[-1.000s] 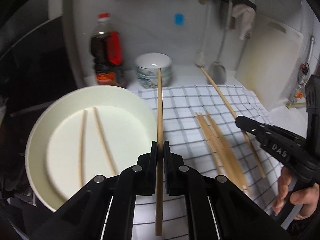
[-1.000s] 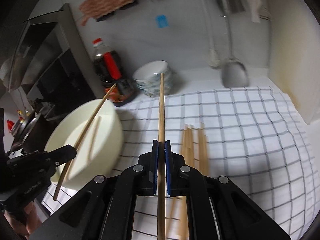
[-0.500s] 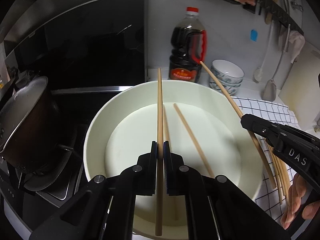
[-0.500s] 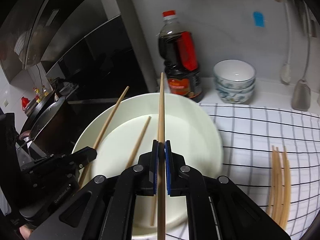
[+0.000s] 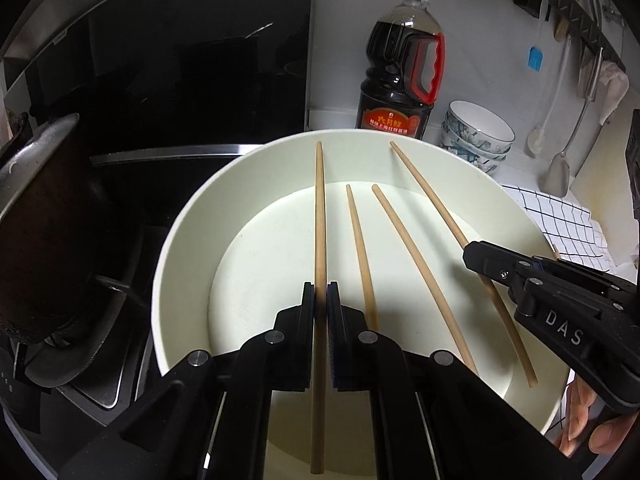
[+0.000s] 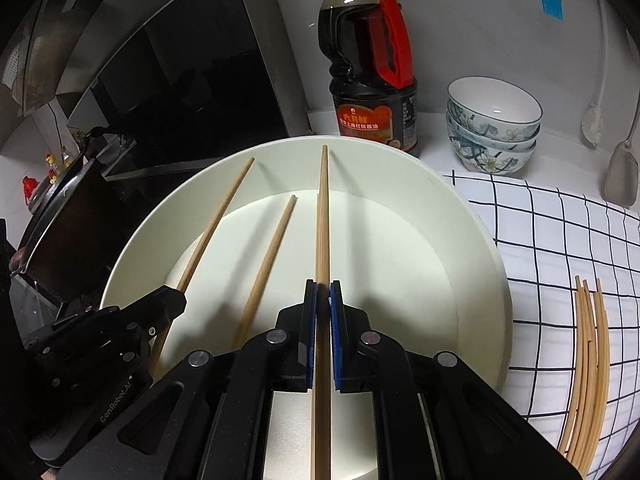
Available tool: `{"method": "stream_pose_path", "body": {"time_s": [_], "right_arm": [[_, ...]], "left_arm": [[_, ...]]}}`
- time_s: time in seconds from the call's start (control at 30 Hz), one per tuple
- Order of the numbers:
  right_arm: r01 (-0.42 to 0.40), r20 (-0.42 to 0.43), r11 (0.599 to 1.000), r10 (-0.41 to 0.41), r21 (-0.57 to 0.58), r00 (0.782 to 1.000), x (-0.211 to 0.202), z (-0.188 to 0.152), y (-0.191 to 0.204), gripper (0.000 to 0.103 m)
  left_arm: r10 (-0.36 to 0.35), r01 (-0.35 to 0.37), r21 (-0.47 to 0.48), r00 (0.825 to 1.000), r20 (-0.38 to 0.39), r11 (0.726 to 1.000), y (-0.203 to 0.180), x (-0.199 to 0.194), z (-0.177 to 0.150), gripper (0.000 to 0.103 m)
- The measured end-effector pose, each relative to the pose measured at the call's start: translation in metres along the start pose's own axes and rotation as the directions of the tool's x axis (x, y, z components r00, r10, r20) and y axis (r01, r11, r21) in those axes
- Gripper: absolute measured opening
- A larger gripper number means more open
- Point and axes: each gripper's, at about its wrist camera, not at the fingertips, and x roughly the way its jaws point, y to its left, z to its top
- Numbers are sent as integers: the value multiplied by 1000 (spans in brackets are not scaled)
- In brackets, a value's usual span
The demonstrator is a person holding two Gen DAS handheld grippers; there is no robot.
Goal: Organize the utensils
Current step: 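Carry the chopstick into the white basin and open the right tool, then withdraw the right tool from the basin toward the chopstick pile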
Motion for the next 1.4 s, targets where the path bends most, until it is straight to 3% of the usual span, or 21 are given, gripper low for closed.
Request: {"method": "stream_pose_path", "body": {"time_s": [0.17, 0.2, 0.3, 0.4, 0.87, 1.13, 1.27, 1.4], "right_arm": [[7, -7, 1000, -7, 14, 1000, 2, 0, -5, 7], [9, -6, 1000, -9, 14, 1000, 1, 0, -6, 7], [16, 10, 1000, -16, 16, 1000, -3, -1, -8, 12], [17, 16, 1000, -18, 17, 1000, -6, -1, -9, 12], [19, 60, 999, -20, 30, 998, -34, -11, -17, 20], [32, 85, 998, -36, 46, 996, -58, -30, -33, 30], [39, 106, 998, -44, 54, 993, -74, -43, -47, 40], [32, 121, 996, -43, 88, 992, -89, -55, -69, 40]], "left_arm": [[28, -28, 12, 1000, 7, 1000, -3, 2, -3, 11], [39, -39, 10, 999, 13, 999, -2, 0, -3, 21], [54, -54, -7, 997, 47, 999, 1, -8, -4, 68], [75, -74, -6, 994, 77, 997, 2, -16, -4, 69], [73, -73, -1, 994, 84, 997, -6, -34, -7, 74], [49, -50, 9, 995, 91, 999, -18, -51, -20, 77], [22, -25, 30, 995, 94, 999, -35, -58, -28, 79], [-15, 10, 55, 996, 91, 998, -57, -64, -36, 81]]}}
